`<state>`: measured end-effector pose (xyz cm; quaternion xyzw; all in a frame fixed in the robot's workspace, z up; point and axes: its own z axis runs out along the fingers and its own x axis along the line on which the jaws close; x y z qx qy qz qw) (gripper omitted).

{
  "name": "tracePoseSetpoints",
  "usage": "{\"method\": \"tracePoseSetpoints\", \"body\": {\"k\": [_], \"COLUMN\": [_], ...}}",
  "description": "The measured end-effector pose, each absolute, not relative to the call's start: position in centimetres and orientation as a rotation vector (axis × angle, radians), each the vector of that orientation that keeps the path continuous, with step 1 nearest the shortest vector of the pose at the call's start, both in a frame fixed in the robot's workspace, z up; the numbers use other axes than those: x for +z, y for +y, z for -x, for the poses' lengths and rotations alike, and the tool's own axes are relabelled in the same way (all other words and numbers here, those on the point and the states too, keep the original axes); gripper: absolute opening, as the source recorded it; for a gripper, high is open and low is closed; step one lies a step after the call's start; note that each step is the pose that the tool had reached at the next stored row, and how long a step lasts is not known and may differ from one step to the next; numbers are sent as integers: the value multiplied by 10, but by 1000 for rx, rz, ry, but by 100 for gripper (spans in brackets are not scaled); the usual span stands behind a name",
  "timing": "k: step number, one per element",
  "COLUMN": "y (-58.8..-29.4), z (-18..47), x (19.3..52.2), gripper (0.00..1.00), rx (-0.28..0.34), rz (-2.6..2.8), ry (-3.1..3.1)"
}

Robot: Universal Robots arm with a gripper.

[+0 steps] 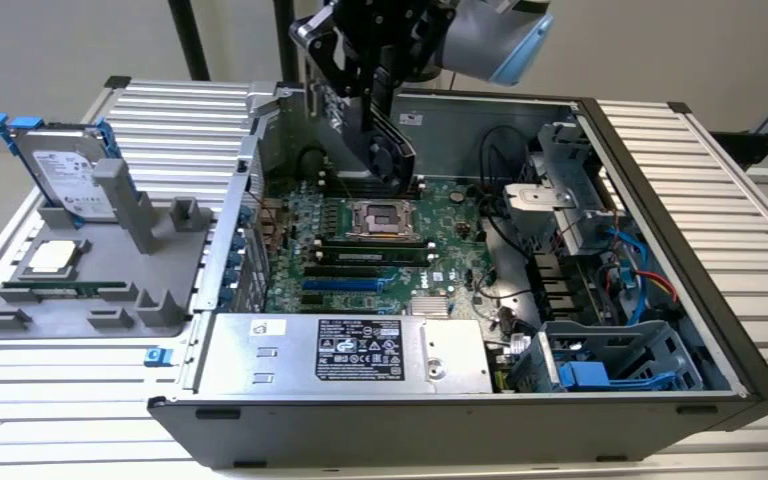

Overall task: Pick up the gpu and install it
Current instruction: 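Insert the gpu into the slot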

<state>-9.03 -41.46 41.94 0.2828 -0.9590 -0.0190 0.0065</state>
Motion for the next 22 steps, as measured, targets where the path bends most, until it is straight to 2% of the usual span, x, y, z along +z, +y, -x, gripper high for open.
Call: {"method": "tracePoseSetpoints", "body": {"k": [22], "y": [-415], "z": [90], "x": [419], "gripper": [0], "rx": [-58], "rz": [-1092], "ry": [-2928]}}
